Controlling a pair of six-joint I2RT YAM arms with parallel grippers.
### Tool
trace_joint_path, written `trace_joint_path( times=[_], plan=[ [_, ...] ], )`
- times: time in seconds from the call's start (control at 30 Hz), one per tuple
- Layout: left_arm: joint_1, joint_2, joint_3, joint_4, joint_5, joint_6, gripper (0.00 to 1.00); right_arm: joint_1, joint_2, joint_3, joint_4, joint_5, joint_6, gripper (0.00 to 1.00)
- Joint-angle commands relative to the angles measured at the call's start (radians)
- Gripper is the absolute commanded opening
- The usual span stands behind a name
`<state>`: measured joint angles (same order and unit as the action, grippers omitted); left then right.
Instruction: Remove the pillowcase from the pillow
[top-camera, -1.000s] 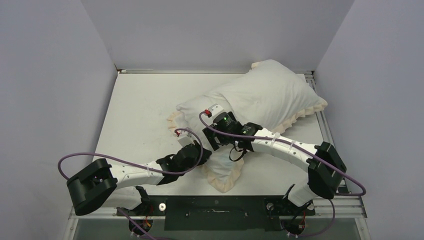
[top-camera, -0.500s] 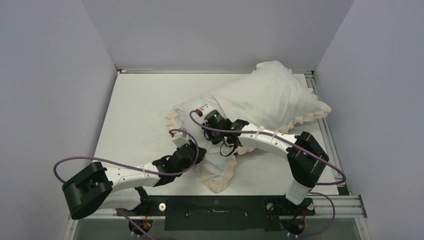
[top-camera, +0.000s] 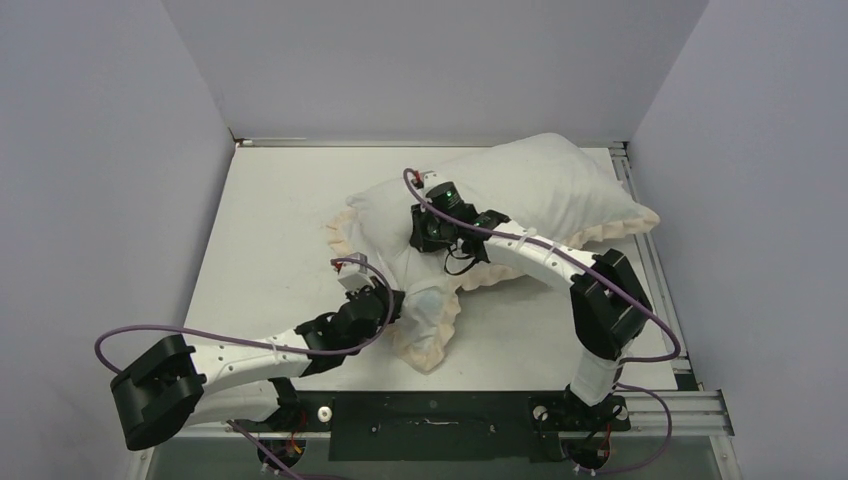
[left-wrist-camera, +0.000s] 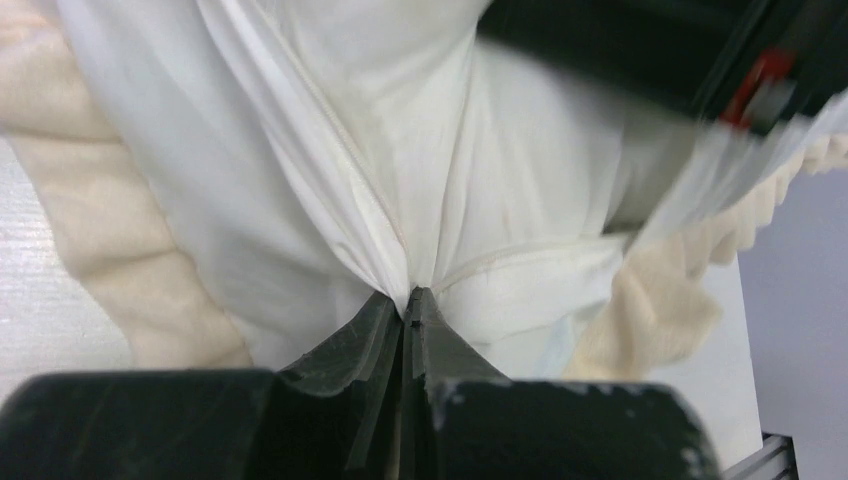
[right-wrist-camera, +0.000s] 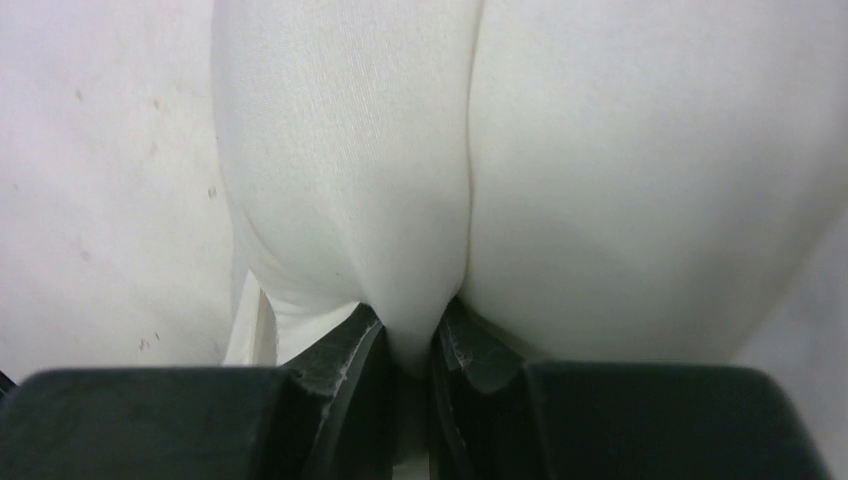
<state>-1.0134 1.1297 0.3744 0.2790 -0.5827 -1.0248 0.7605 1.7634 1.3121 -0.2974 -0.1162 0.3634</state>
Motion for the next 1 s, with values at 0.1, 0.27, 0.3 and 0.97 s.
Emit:
trace_joint_path(
  times=[0.1, 0.27, 0.3, 0.97],
  plan=[
    [-0.048, -0.092, -0.025, -0.092, 0.101, 0.029, 0.00, -0.147, -0.016, 0.126, 0.328, 0.070, 0.084, 0.05],
    [-0.048, -0.082, -0.028, -0.089, 0.086, 0.042, 0.00, -0.163, -0.044, 0.146, 0.354, -0.034, 0.130, 0.05],
    [-0.049, -0.069, -0.020, -0.088, 0.076, 0.049, 0.00, -0.164, -0.052, 0.146, 0.362, -0.061, 0.142, 0.05],
    [-0.025, 0.289, 0.075, 0.481, -0.283, 0.141, 0.45, -0.157, -0.309, -0.021, 0.369, -0.498, 0.169, 0.05]
  ],
)
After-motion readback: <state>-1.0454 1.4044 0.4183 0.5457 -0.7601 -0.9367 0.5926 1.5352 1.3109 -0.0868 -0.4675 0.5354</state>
